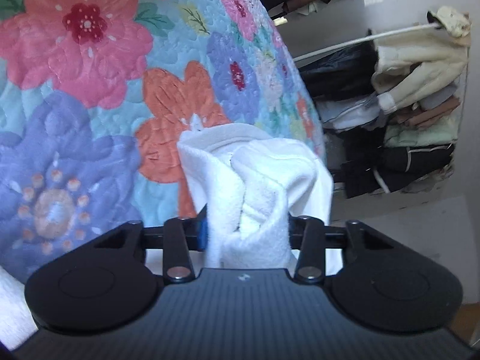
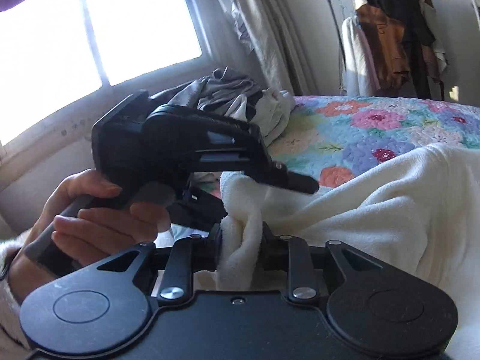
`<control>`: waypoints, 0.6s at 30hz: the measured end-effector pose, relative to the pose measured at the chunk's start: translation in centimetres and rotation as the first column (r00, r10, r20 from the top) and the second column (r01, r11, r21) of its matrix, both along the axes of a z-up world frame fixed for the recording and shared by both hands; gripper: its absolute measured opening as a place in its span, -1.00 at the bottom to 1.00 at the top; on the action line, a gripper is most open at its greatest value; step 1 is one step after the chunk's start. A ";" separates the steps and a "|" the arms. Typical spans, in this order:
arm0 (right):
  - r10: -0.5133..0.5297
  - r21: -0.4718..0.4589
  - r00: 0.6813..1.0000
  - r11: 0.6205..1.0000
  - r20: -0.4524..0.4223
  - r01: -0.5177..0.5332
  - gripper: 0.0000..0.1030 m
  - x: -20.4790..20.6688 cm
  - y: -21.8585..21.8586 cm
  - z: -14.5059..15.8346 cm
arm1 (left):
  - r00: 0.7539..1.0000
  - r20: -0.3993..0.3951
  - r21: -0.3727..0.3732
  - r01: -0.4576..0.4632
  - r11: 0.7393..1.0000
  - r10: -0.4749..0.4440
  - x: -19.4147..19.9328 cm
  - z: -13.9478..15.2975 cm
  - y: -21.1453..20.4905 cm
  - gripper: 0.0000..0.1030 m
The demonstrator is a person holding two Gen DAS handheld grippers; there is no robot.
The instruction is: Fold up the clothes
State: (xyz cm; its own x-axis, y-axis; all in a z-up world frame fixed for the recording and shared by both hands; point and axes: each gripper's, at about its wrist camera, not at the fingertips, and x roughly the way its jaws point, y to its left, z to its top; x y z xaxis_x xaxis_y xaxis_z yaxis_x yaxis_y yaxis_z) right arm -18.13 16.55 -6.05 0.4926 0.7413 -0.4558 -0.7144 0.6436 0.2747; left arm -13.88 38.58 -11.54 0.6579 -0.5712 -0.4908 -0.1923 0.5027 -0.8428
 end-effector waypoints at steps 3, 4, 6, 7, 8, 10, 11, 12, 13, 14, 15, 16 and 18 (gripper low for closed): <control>-0.009 -0.047 1.000 0.999 0.018 0.009 0.23 0.8 -2.4 2.7 | 0.999 0.016 -0.053 -0.041 0.998 0.042 -0.2 -0.3 1.0 -0.52; -0.042 -0.057 0.998 0.997 0.040 0.044 0.32 1.3 -3.5 3.7 | 0.999 0.022 -0.039 -0.042 0.998 0.043 -0.1 -0.2 1.0 -0.53; -0.141 -0.093 0.987 0.985 0.084 0.148 0.53 3.4 -5.6 5.5 | 0.999 0.030 -0.014 -0.036 0.999 0.037 0.0 0.2 0.8 -0.53; -0.209 -0.124 0.973 0.968 0.101 0.220 0.53 4.9 -6.6 6.1 | 0.999 0.031 -0.005 -0.035 0.999 0.035 0.1 0.2 0.6 -0.52; -0.286 -0.151 0.953 0.943 0.100 0.298 0.53 6.8 -7.8 6.2 | 0.999 0.029 0.001 -0.035 0.999 0.035 0.3 0.3 0.5 -0.53; -0.430 -0.204 0.898 0.874 0.095 0.440 0.53 10.7 -10.3 6.3 | 0.999 0.033 0.006 -0.032 0.999 0.032 0.6 0.3 0.2 -0.53; -0.479 -0.227 0.876 0.848 0.061 0.480 0.53 13.0 -11.7 5.9 | 0.999 0.032 0.011 -0.032 0.999 0.032 0.8 0.2 0.0 -0.53; -0.504 -0.237 0.863 0.837 0.019 0.494 0.53 14.9 -13.1 5.4 | 0.999 0.030 0.017 -0.033 0.999 0.032 1.0 0.0 -0.1 -0.53; -0.518 -0.240 0.855 0.832 -0.013 0.501 0.53 16.4 -14.3 5.1 | 0.999 0.024 0.027 -0.032 0.999 0.032 1.2 -0.1 -0.3 -0.53; -0.543 -0.240 0.840 0.819 -0.027 0.521 0.53 17.7 -15.4 4.8 | 0.999 0.017 0.041 -0.029 0.999 0.028 1.3 -0.3 -0.5 -0.53; -0.566 -0.237 0.823 0.807 -0.048 0.541 0.54 18.8 -16.5 4.5 | 1.000 0.012 0.054 -0.025 0.998 0.024 1.4 -0.4 -0.7 -0.53; -0.582 -0.230 0.807 0.802 -0.098 0.551 0.54 20.0 -17.5 4.1 | 1.000 0.010 0.066 -0.021 0.998 0.020 1.5 -0.5 -0.8 -0.53; -0.613 -0.197 0.756 0.790 -0.228 0.581 0.65 22.4 -19.4 2.7 | 1.000 0.014 0.098 -0.015 0.995 0.014 1.8 -0.5 -1.0 -0.53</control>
State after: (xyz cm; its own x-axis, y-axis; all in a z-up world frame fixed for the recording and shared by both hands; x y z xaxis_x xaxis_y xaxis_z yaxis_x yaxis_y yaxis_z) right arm 4.26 -2.86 -3.35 0.6661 0.2757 -0.6930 -0.0840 0.9510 0.2976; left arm -12.08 37.61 -12.02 0.6728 -0.5112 -0.5348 -0.1892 0.5799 -0.7924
